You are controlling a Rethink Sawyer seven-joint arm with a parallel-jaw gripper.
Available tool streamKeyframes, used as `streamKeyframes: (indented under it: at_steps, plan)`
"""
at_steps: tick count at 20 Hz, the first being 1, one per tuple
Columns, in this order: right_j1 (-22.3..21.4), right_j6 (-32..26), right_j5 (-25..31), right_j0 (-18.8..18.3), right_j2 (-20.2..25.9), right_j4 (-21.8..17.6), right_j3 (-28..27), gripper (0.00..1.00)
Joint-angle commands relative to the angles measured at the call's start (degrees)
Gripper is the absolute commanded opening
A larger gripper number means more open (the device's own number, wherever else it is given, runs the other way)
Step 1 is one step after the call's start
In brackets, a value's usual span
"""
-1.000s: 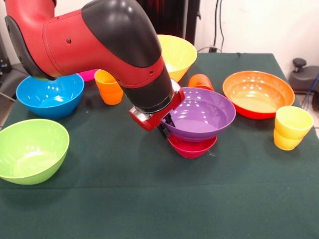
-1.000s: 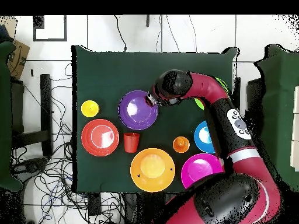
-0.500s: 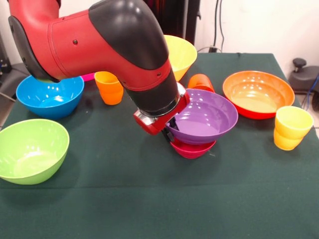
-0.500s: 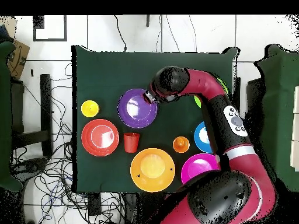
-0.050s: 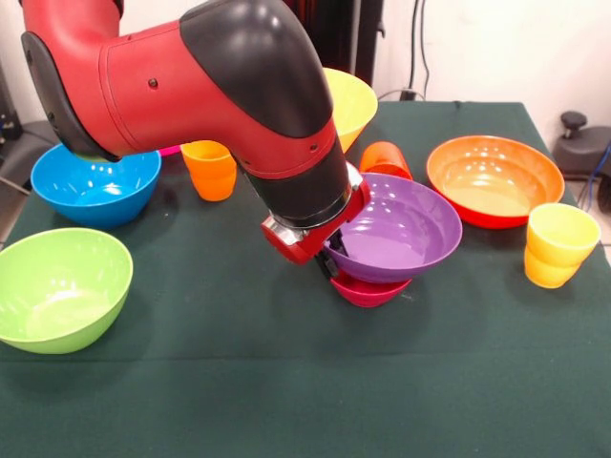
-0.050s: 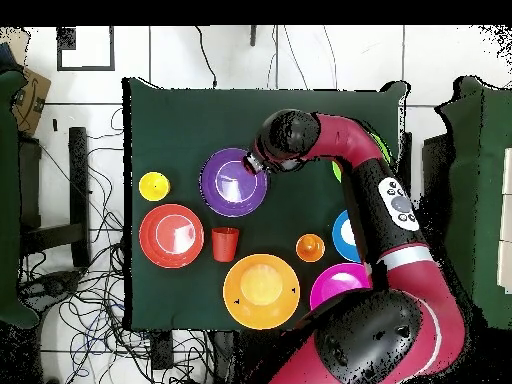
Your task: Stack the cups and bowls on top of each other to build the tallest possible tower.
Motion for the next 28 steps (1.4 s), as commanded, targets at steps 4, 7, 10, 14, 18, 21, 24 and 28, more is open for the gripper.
streamKeyframes:
  at_steps: [4,7,10,14,18,21,24,28]
  plan:
    - [2.20,-11.07,-0.24,1.45,-2.87,-7.01,-3.39,0.00]
    - [2.28,-11.79,-0.26,1.33,-2.82,-7.32,-3.29,0.00]
    - [2.61,-12.44,0.06,1.31,-2.87,-7.59,-3.52,0.00]
    - [2.78,-13.39,0.92,1.41,-2.71,-7.72,-3.98,0.00]
    - [3.08,-14.45,0.94,1.29,-2.41,-7.90,-4.35,0.00]
    - [3.48,-15.20,0.83,1.11,-2.25,-8.10,-4.65,0.00]
    - [3.87,-15.87,0.65,0.85,-2.08,-8.22,-4.85,0.00]
    - [4.15,-16.72,0.64,0.63,-1.94,-8.37,-5.07,0.00]
